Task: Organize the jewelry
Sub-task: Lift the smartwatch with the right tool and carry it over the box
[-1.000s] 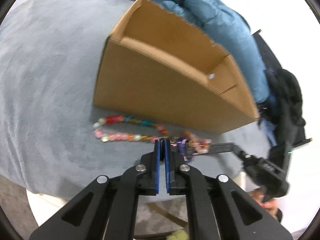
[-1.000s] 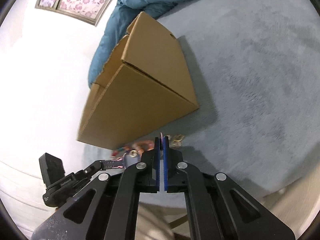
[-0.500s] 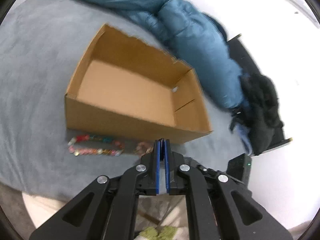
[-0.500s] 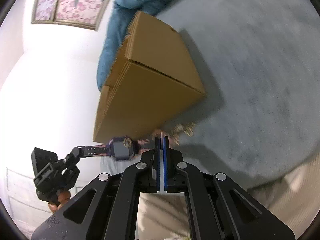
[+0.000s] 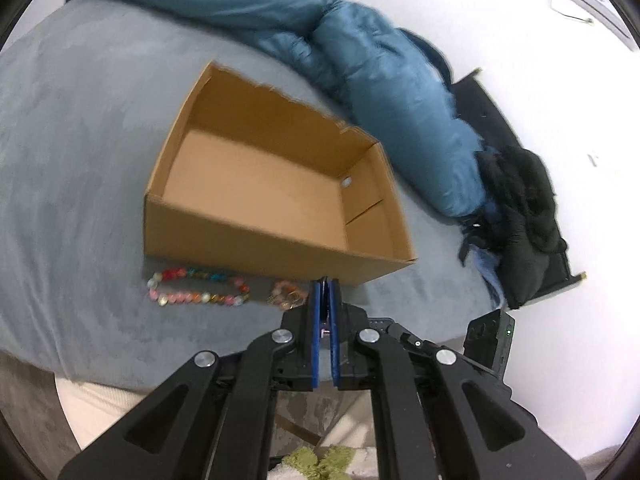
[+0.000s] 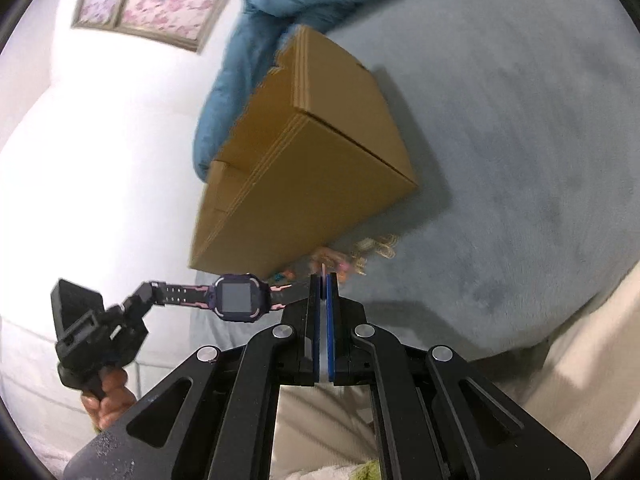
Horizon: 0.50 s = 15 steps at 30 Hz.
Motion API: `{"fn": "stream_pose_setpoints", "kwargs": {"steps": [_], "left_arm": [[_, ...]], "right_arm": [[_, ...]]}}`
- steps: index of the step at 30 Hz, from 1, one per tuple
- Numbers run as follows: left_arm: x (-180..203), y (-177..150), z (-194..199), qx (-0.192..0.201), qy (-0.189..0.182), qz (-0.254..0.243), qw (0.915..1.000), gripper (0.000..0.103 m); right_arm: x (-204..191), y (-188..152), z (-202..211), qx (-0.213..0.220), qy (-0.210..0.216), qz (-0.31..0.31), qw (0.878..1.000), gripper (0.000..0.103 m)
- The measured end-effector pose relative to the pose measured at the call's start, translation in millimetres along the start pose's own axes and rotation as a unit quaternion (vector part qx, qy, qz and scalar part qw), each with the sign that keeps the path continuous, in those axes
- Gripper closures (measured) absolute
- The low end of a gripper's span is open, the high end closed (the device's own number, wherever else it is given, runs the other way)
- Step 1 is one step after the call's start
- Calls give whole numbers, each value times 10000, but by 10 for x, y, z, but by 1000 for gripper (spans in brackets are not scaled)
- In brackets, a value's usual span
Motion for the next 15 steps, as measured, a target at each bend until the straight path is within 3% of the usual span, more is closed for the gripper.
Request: {"fn": "stream_pose_setpoints", "kwargs": {"steps": [7,11,15], "left_arm": [[604,309,473,589,-443,-861,9936,100],[778,701,383,1021,-169,-1220,9871,100],[703,1083,-55,1119,388,-1399,9830,100]], "right_arm": [[-759,689,329,540,23,1218,9911,102],[-936,1215,206,624,-113,1655,9842,102],[-841,1693,-275,275,-448,1771,9828,102]]}}
Point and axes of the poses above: each gripper's, at about its wrist camera, not at the fingertips, and z roughly against the way its jaws point, x to its right, y to its top, the point moved 8 cm from there along -z, roughly the way its jaws point, and after that the axes turned 15 degrees about z, right-handed, at the moved point
